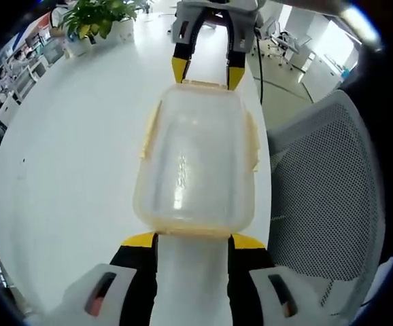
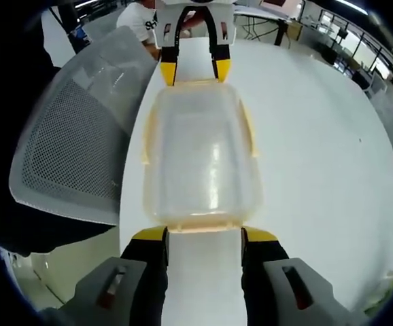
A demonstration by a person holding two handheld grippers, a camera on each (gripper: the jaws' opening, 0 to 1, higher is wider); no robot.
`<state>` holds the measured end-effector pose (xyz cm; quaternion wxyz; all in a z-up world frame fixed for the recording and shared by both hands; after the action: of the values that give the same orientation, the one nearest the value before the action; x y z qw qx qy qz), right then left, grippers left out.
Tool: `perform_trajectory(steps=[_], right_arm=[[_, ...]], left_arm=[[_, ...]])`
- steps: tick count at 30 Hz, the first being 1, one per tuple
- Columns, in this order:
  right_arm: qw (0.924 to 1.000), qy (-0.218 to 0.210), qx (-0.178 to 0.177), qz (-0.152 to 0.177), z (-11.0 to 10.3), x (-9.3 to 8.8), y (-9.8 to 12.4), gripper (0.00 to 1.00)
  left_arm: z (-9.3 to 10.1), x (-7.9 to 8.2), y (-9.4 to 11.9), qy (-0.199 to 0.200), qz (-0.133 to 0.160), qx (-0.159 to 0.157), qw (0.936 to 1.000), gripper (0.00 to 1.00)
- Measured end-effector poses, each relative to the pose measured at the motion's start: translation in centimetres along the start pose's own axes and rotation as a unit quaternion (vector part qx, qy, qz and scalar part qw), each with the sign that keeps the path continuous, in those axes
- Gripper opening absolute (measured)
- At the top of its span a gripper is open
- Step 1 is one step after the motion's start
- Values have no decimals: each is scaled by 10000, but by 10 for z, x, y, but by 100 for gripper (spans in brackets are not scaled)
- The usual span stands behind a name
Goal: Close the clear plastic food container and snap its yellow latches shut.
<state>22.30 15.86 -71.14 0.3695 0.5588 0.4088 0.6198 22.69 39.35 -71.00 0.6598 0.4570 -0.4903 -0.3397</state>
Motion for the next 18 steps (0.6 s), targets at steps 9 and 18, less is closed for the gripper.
perform_trajectory(steps=[9, 18], right_arm=[[9998, -181, 0, 48, 0, -6, 3, 41], [9965, -749, -9, 382, -4, -13, 11, 42]], left_arm=[[-1, -2, 0, 112, -8, 27, 9999, 40], [1, -12, 2, 565, 233, -69, 9981, 39]])
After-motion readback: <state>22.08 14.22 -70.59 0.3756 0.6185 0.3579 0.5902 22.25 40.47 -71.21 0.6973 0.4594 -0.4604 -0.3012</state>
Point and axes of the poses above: the point that each gripper's makers call its tool centre point, and the gripper's own axes: y roughly backward along the fingers, z roughly to its right, x roughly out of its top, the point moved 9 cm from there along y, roughly backward along the fingers, and after that the axes turned 10 degrees about y, right-handed, at the moved point
